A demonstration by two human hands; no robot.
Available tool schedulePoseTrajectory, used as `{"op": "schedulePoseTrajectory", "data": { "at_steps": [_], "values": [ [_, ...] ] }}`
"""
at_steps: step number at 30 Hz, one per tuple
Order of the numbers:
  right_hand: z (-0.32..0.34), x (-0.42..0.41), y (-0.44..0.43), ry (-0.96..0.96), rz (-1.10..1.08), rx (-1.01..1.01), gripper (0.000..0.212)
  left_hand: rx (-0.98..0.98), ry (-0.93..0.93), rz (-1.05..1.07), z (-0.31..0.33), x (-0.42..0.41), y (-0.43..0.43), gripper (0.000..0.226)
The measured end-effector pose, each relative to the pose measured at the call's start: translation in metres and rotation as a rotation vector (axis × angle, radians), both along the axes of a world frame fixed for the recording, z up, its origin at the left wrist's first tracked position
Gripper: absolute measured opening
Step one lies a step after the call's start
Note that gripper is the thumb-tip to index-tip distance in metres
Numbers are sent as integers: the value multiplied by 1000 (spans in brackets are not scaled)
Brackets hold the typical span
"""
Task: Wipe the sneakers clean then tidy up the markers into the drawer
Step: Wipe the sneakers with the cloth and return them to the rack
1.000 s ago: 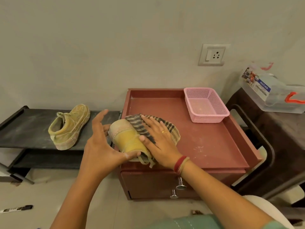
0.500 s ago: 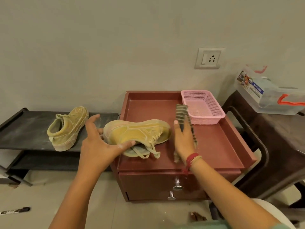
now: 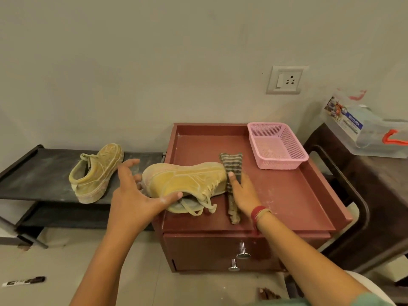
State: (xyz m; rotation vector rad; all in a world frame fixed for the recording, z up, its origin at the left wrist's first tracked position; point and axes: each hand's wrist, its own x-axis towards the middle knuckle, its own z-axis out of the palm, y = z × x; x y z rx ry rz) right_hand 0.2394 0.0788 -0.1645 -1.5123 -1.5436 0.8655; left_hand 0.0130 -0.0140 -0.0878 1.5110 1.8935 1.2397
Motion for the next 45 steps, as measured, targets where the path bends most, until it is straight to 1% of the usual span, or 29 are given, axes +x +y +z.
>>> {"op": "schedulePoseTrajectory", "data": {
  "at_steps": [2, 3, 5, 7, 8, 9, 10, 11, 12, 14, 15, 16, 17, 19, 21, 23, 25, 27, 29, 31, 32, 35, 36, 38, 40, 41, 43, 44, 45],
  "values": [
    [4, -9, -11, -86, 146, 87, 46, 7, 17, -25, -1, -1, -1, 112],
    [2, -13, -17, -127, 214, 129, 42, 6, 19, -29, -1, -2, -1, 112],
    [-3, -6, -15, -29, 165, 118, 43, 13, 29, -37, -2, -4, -3, 112],
    [-3, 10, -1, 103, 54, -40, 41, 21, 34, -45, -1, -4, -3, 112],
    [0, 19, 7, 135, 7, -120, 39, 21, 28, -50, -1, -4, -3, 112],
    [4, 25, 12, 154, -33, -141, 40, 19, 14, -50, -1, -3, -2, 113],
    [8, 26, 13, 178, -66, -104, 46, 17, 1, -45, -1, -3, -1, 113],
    [12, 24, 12, 187, -67, -10, 50, 15, -9, -37, -1, -4, -1, 113],
    [17, 18, 8, 151, -20, 87, 52, 14, -12, -31, 0, -3, -1, 113],
    [16, 3, -6, -75, 191, 207, 51, 16, -1, -35, 0, -2, -2, 113],
    [10, -3, -12, -184, 279, 215, 49, 17, 8, -39, 0, -1, -3, 113],
    [2, -4, -15, -230, 310, 207, 49, 17, 15, -41, 0, 0, -3, 113],
    [-3, -1, -13, -200, 265, 176, 48, 17, 18, -42, 0, 0, -4, 113],
    [-6, 12, -3, 2, 131, 44, 42, 13, 15, -40, -2, -2, -5, 115],
    [3, 22, 4, 89, 15, -26, 34, -6, 12, -60, -3, -4, -4, 120],
    [23, 27, 3, 167, -93, 52, 39, -26, 40, -87, -2, -6, -2, 117],
    [51, 28, -11, 268, -123, 217, 29, -29, 93, -142, 0, -9, 0, 112],
    [83, 31, -31, 299, -72, 360, 19, -25, 138, -227, 4, -12, 3, 108],
    [108, 33, -50, 345, 59, 422, 20, -19, 176, -303, 10, -13, 4, 105],
    [114, 29, -56, 378, 229, 354, 22, 24, 226, -382, 15, -11, 4, 104],
    [108, 25, -56, 347, 305, 291, 23, 54, 250, -424, 17, -8, 3, 103],
    [84, 10, -54, 119, 493, 194, 38, 154, 364, -509, 19, 0, 4, 99],
    [79, 7, -54, 80, 531, 177, 40, 186, 421, -518, 18, 1, 5, 103],
    [78, 4, -53, 113, 550, 150, 33, 206, 498, -531, 16, 3, 7, 115],
    [80, 2, -53, 139, 536, 172, 30, 192, 503, -489, 12, 4, 6, 120],
    [78, 1, -54, 138, 530, 202, 30, 185, 493, -417, 9, 4, 6, 118],
    [73, 0, -57, 125, 512, 264, 31, 112, 414, -208, 5, 2, 6, 103],
    [71, -1, -59, 85, 502, 289, 33, 45, 369, -134, 4, -1, 7, 91],
    [68, -2, -62, 18, 496, 309, 37, -34, 327, -120, 2, -3, 8, 75]
  ]
}}
